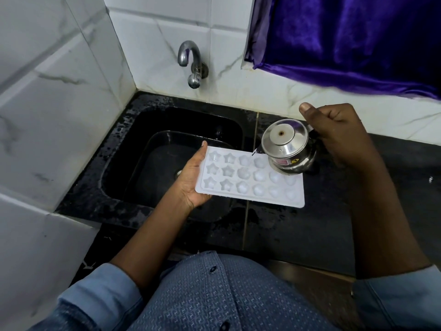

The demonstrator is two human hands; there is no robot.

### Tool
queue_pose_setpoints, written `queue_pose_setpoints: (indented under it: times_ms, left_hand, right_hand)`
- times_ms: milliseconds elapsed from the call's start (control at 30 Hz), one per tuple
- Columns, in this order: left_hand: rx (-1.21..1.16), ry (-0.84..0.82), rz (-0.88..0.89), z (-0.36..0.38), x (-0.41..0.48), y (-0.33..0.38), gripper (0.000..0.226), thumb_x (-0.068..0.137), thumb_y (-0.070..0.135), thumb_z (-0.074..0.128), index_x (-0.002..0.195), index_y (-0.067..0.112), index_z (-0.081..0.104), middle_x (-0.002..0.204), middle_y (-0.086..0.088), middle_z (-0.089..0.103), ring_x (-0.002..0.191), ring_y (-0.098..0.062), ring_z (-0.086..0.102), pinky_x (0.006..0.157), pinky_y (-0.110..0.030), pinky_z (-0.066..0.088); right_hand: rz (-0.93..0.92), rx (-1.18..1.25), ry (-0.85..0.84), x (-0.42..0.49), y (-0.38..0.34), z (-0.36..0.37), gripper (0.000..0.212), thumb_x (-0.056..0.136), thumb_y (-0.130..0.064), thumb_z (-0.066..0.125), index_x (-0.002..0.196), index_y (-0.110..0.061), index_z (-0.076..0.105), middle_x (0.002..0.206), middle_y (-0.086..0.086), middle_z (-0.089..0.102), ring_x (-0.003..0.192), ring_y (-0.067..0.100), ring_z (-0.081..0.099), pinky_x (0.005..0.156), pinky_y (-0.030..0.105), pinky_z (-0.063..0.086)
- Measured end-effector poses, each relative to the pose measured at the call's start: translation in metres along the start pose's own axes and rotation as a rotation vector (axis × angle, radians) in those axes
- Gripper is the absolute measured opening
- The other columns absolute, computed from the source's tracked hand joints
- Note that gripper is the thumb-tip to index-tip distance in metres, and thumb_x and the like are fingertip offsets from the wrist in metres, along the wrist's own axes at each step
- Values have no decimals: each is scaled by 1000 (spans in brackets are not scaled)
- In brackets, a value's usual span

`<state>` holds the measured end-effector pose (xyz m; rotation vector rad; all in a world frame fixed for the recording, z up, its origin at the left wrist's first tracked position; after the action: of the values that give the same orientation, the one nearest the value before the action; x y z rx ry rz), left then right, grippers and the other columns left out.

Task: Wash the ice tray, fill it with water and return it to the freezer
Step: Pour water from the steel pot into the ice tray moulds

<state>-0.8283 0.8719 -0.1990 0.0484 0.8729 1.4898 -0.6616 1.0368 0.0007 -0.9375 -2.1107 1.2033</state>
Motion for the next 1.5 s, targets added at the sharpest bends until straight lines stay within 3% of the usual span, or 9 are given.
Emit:
queue_pose_setpoints:
  times_ms: [167,300,367,433,667,867,1167,1433,1500]
  left_hand:
    - [17,-3,12,3,-2,2,79,101,69,49,149,7,57,145,-22,64,135,-41,61,113,-59,47]
    - [26,4,18,1,-2,4,79,101,70,49,149,8,58,144,-21,64,134,-41,61,111,-59,49]
    - [23,11,18,0,-2,5,79,101,70,48,149,8,58,144,-21,64,134,-41,61,111,-59,49]
    - [20,17,19,-1,-2,4,78,101,70,47,146,8,60,142,-21,66,132,-40,63,109,-59,50]
    - [14,34,7,-2,0,-1,80,99,71,52,148,8,59,145,-21,63,134,-42,62,114,-62,45]
    - [21,47,10,-3,2,-1,79,100,70,50,149,9,58,144,-20,65,133,-41,62,112,-60,48]
    - [29,46,17,3,0,2,77,101,70,47,145,8,61,142,-21,66,129,-39,65,105,-57,54]
    - [30,48,20,1,-1,3,78,102,71,46,147,8,59,144,-20,65,133,-39,63,109,-58,50]
    - [31,52,25,-1,-2,3,79,101,72,46,148,9,59,145,-20,64,134,-39,62,108,-58,50]
  right_hand:
    - [58,155,35,-5,10,-2,70,103,-48,62,75,12,37,64,28,30,54,29,27,51,37,23]
    - [41,157,77,-11,14,-11,59,104,-44,61,64,-3,46,56,15,37,49,20,34,49,27,30]
    - [15,105,79,-13,13,-17,66,103,-46,62,72,10,46,63,33,37,54,26,35,51,29,32]
    - [0,36,82,-16,11,-24,71,104,-46,61,75,17,42,68,40,35,58,27,33,52,29,32]
    - [2,-59,54,-20,20,-30,69,104,-45,62,68,9,37,62,18,35,57,24,31,59,31,33]
    - [-24,-109,65,-19,21,-30,67,104,-40,63,65,8,39,59,13,34,53,20,32,53,11,38]
    - [-43,-142,61,-15,24,-34,66,104,-44,61,63,5,42,56,14,35,53,22,35,52,20,37]
    - [-61,-83,73,-13,22,-31,63,105,-37,62,57,-5,36,51,3,30,49,16,30,54,8,37]
    - [-63,-77,64,-13,21,-27,63,105,-38,63,56,-9,35,49,-3,31,47,12,30,53,11,36]
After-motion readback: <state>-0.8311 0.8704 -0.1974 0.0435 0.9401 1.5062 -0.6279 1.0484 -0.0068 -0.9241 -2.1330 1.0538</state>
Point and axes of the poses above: each hand's wrist, its own x-axis towards the middle knuckle, its own z-axis out of the palm, y = z × x, the point moved 9 cm from there along x, towards the middle knuckle
